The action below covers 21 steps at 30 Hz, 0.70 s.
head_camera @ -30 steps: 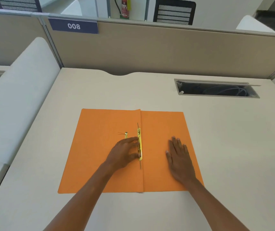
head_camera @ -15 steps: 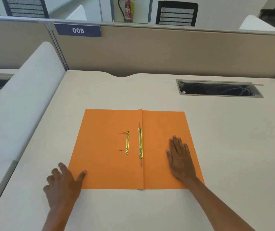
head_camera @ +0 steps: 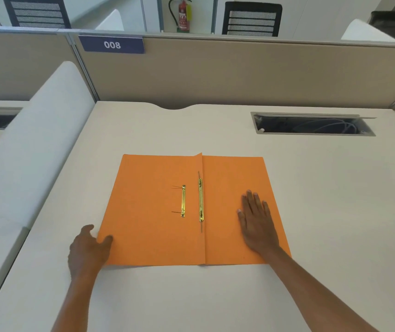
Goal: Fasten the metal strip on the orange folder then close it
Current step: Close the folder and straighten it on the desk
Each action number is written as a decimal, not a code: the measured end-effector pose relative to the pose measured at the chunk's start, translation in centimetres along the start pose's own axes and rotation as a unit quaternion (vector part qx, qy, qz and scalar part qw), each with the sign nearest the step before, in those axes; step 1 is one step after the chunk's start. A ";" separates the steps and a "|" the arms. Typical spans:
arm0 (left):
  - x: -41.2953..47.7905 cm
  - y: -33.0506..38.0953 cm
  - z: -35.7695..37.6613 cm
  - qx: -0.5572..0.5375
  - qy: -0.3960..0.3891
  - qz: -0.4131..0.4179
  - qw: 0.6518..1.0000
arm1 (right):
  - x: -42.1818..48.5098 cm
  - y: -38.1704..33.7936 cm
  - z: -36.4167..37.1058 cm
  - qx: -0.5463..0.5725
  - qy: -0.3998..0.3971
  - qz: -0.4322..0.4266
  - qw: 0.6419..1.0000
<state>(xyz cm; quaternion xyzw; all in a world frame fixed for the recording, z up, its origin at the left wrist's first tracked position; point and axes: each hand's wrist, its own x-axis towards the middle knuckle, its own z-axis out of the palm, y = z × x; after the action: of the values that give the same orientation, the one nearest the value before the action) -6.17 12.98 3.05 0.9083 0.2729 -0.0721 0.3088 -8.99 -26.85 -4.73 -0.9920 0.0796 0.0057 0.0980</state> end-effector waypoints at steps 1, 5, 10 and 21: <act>-0.2 0.2 -0.8 -0.043 0.006 0.019 0.999 | 0.0 0.0 0.0 -0.002 0.000 0.000 1.000; -2.0 2.9 -4.0 -0.172 0.011 0.096 0.980 | -0.1 0.1 0.0 -0.010 0.004 -0.003 1.000; -6.0 8.6 -6.3 -0.278 -0.097 0.211 0.932 | -0.1 0.2 0.0 -0.013 0.009 -0.002 1.000; -13.5 18.0 2.0 -0.277 -0.209 0.351 0.870 | -0.4 -0.6 -1.4 0.028 0.004 -0.002 1.000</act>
<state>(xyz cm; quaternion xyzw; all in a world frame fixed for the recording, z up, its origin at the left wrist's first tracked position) -7.74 -6.19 14.85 0.7852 -0.1257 -0.0693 0.6023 -9.26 -26.50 -3.23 -0.9891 0.0779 -0.0005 0.1250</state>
